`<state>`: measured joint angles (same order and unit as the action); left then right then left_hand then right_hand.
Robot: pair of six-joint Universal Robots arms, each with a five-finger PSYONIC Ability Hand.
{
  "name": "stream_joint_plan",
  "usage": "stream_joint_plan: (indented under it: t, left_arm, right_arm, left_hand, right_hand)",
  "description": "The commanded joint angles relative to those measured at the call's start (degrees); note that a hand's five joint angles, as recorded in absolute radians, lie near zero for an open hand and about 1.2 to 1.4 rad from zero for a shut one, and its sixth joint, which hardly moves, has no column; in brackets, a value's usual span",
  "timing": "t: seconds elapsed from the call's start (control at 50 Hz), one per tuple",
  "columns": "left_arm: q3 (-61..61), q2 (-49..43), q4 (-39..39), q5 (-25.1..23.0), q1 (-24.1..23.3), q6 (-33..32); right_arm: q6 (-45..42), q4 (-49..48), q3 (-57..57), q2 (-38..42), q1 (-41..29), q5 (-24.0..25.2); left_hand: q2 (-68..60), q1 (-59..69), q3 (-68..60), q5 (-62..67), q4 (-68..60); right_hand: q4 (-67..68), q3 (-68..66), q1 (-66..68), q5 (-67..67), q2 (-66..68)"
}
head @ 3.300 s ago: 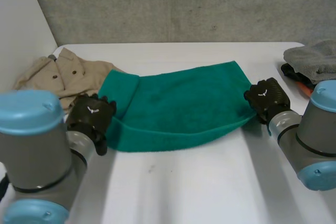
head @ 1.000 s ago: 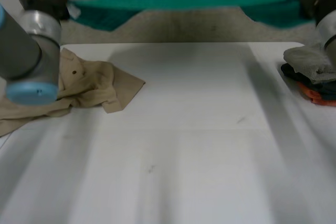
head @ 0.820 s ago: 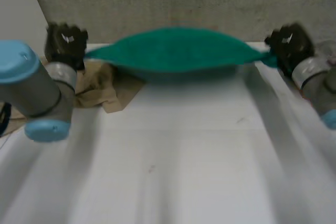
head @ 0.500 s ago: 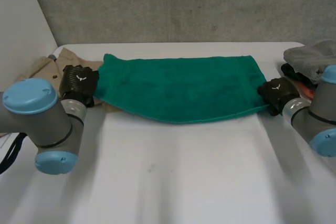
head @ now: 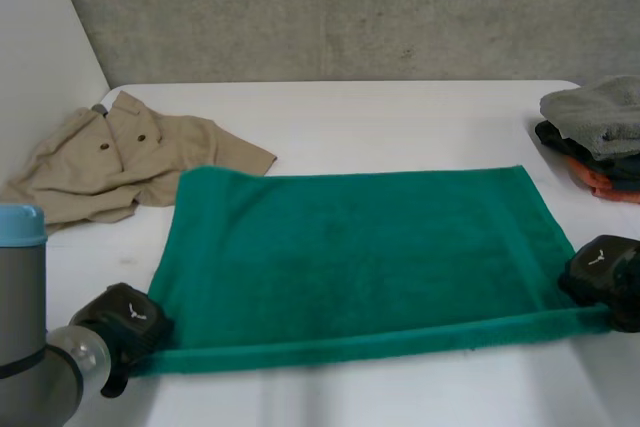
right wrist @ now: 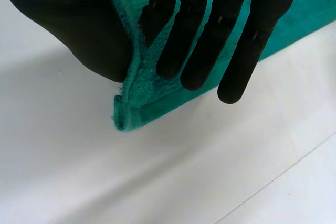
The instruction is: Fold the laundry.
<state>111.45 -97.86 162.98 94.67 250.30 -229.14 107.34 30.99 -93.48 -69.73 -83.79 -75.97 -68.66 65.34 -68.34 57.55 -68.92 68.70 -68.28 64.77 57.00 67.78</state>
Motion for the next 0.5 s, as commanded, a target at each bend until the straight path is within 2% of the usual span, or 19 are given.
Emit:
stream_joint_plan:
  t: [0.02,0.12,0.2,0.34,0.5]
  left_arm:
    - [-8.25,-1.63,6.55,-0.98,-1.31,0.01]
    - [-21.06,-13.47,18.04,0.16,-1.84,2.21]
    - [-30.73,-21.55,22.80,2.26,-2.10,2.12]
    - [-45.33,-34.22,27.03,4.29,-2.36,1.07]
    - [-55.81,-43.20,28.27,3.86,-3.51,-1.22]
  right_arm:
    - [5.50,-9.53,3.56,3.19,-3.30,0.56]
    - [15.24,-19.62,11.28,9.51,-6.55,-0.49]
    - [19.47,-26.74,17.34,14.51,-9.10,-1.81]
    - [20.80,-38.96,27.71,24.79,-12.09,-6.63]
    - [20.62,-44.43,37.40,34.13,-14.03,-9.72]
  left_hand:
    - [-11.34,14.66,-11.66,12.45,-11.08]
    - [-11.34,14.66,-11.66,12.45,-11.08]
    - [-11.34,14.66,-11.66,12.45,-11.08]
    - [-11.34,14.66,-11.66,12.45,-11.08]
    - [-11.34,14.66,-11.66,12.45,-11.08]
  right_hand:
    - [11.30,-11.72,15.23,13.00,12.22]
    - [11.30,-11.72,15.23,13.00,12.22]
    - [11.30,-11.72,15.23,13.00,12.22]
    - [11.30,-11.72,15.23,13.00,12.22]
    - [11.30,-11.72,15.23,13.00,12.22]
